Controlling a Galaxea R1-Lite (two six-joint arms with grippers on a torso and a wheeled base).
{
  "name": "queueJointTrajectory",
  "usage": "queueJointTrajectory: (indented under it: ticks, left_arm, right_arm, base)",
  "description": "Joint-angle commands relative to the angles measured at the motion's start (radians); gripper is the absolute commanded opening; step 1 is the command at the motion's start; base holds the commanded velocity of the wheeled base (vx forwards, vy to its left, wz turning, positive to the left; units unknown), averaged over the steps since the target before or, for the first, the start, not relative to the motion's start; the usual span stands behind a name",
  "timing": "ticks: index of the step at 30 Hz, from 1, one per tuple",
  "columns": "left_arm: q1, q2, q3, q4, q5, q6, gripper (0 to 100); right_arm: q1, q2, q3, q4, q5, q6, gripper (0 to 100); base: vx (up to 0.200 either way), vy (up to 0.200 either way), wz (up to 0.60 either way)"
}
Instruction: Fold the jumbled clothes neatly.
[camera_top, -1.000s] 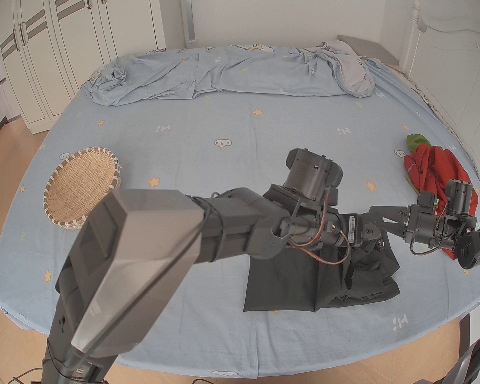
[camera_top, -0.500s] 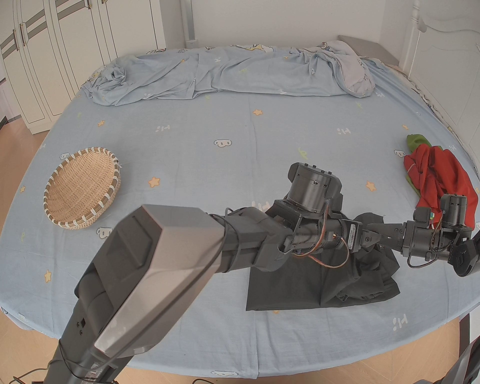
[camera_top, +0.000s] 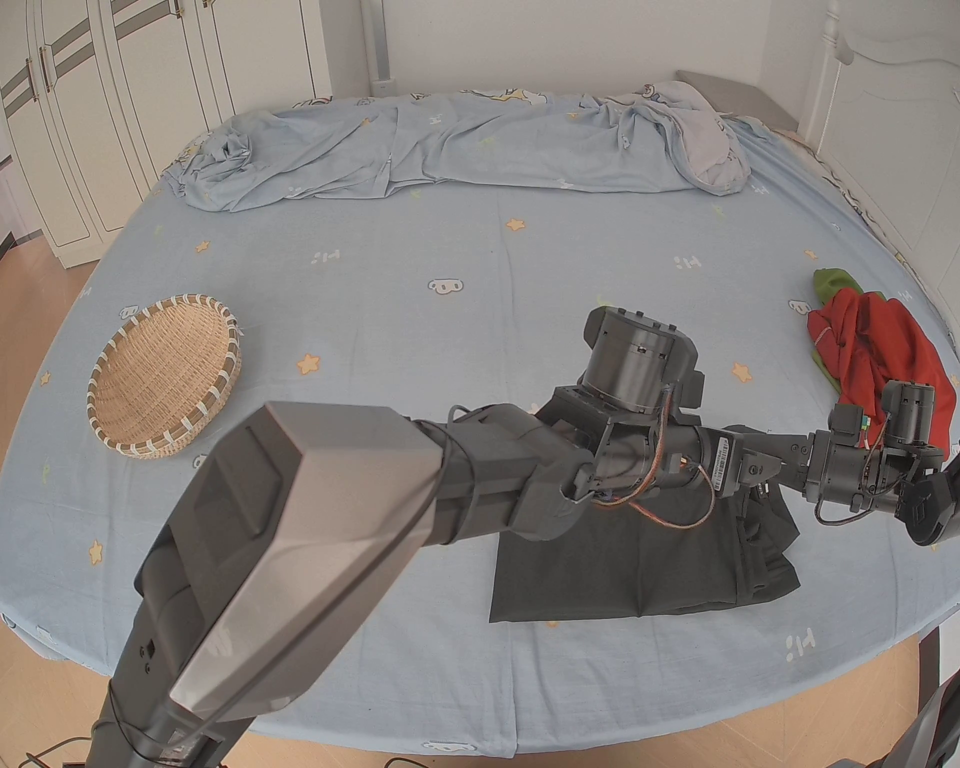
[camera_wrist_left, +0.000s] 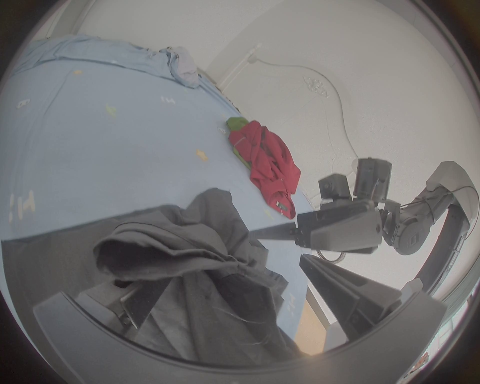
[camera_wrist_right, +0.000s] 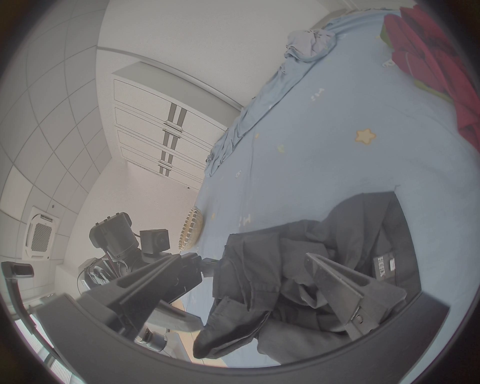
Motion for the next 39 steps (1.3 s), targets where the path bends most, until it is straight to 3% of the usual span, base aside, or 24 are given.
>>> queueJointTrajectory:
  ticks: [1,8,12,17,24,31,39]
  left_arm:
    - [0.025,-0.033,0.000,-0.006,0.001,-0.004,100]
    - [0.099,-0.097,0.000,-0.001,-0.019,-0.059,100]
    - [0.149,-0.124,0.000,0.017,-0.054,-0.159,100]
    - [0.208,-0.168,0.000,0.057,-0.160,-0.320,100]
    - [0.252,-0.200,0.038,0.059,-0.190,-0.349,100]
    - [0.326,-0.283,0.191,0.050,-0.379,-0.444,100]
    - [0.381,-0.375,0.427,0.045,-0.396,-0.441,100]
  right_arm:
    - [0.000,0.006,0.014,0.003,-0.001,-0.004,100]
    - [-0.011,0.006,0.058,0.003,-0.002,-0.025,100]
    - [-0.040,0.003,0.089,0.003,0.001,-0.063,100]
    - [-0.040,-0.006,0.106,0.002,0.001,-0.065,100]
    - [-0.028,-0.048,0.149,0.002,0.002,-0.065,100]
    - [0.006,-0.101,0.180,0.017,0.002,-0.057,100]
    - [0.043,-0.063,0.201,0.023,0.002,-0.065,100]
  base:
    - [0.000,0.000,0.00]
    - [0.000,0.000,0.00]
    - [0.000,0.000,0.00]
    - [0.000,0.000,0.00]
    - [0.000,0.000,0.00]
    - [0.000,0.000,0.00]
    - [0.000,0.000,0.00]
